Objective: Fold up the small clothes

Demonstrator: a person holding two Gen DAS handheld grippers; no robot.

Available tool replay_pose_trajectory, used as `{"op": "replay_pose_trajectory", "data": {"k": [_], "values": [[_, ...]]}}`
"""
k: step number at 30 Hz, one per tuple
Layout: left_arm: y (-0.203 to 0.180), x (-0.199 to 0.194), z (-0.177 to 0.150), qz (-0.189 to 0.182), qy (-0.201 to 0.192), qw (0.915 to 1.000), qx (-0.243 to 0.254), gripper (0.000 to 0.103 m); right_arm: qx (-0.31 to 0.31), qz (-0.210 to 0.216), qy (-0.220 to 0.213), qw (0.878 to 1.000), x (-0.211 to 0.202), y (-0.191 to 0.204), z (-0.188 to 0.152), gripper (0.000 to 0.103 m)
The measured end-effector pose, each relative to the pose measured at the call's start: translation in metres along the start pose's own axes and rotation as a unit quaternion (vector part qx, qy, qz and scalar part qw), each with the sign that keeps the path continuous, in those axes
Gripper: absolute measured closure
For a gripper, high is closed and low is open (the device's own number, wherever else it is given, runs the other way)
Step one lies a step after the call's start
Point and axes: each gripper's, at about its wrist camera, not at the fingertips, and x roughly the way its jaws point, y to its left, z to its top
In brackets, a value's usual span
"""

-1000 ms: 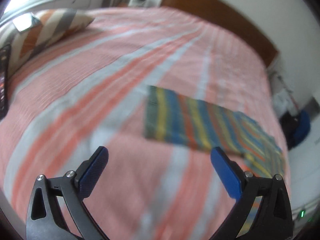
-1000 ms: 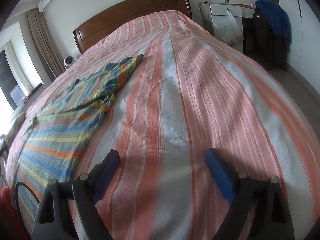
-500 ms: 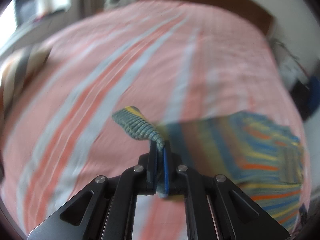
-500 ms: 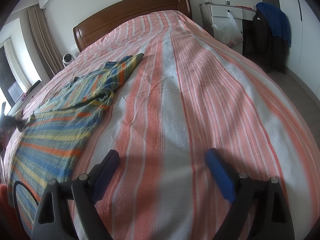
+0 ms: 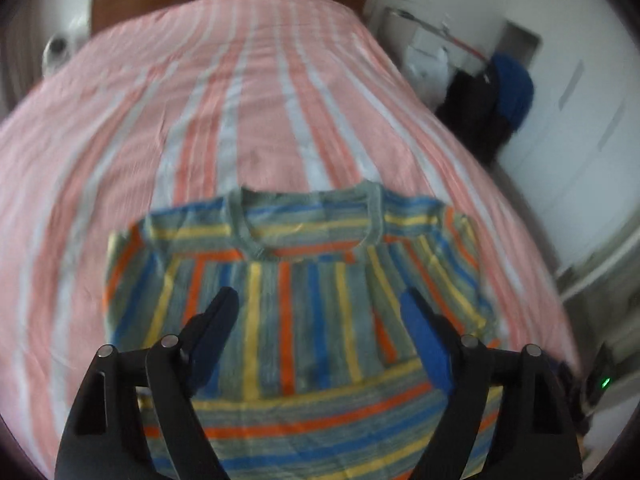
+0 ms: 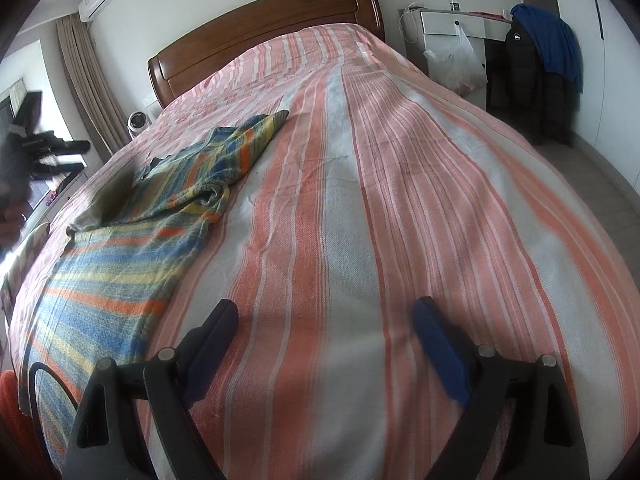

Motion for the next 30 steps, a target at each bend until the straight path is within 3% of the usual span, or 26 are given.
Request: {"op": "replay_pose_trajectory", "data": {"k": [3,6,8,9,11,15,19,23,25,27,30], "values": [[0.040,-0.014,-0.012,0.001,-0.014,0.9976,-0.068,0.016,0.002,0.003,-0.003,1.000,0.000,0.000,-0.001,0.014],[0.083,-0.013,-0.032,0.079,-0.014,0.9924,-0.094,0.007,0.005,0.007,-0.008,1.000,-0.001,-0.002,-0.002,0.014],[0.115,0.014,-0.049,0.153,0.052,0.9820,-0.097,0.008,0.005,0.007,-0.009,1.000,-0.001,-0.002,-0.002,0.014],[0.133,0.024,-0.064,0.167,0.083,0.9775,-0.098,0.008,0.004,0.006,-0.008,1.000,-0.001,-0.002,-0.002,0.014],[0.136,0.008,-0.074,0.151,0.048,0.9836,-0.087,0.007,0.002,0.004,-0.006,1.000,-0.001,-0.001,-0.002,0.014],[0.135,-0.043,-0.099,0.145,0.021,0.9849,-0.092,0.007,0.001,0.002,-0.005,1.000,-0.001,0.000,-0.002,0.014],[0.136,-0.098,-0.146,0.153,-0.014,0.9857,-0.070,0.005,0.003,0.006,-0.008,1.000,-0.001,-0.001,-0.001,0.014],[0.151,-0.111,-0.189,0.185,-0.040,0.9791,-0.074,0.002,0.002,0.005,-0.008,1.000,-0.001,0.000,-0.001,0.014],[0.167,-0.098,-0.213,0.190,-0.028,0.9771,-0.091,0.002,0.005,0.009,-0.009,1.000,-0.002,-0.002,-0.001,0.014],[0.170,-0.098,-0.230,0.183,-0.077,0.9769,-0.078,0.001,0.006,0.010,-0.008,1.000,-0.002,-0.002,-0.001,0.014],[0.163,-0.094,-0.229,0.206,-0.080,0.9733,-0.061,0.000,0.002,0.003,-0.005,1.000,-0.001,0.000,-0.001,0.014]]}}
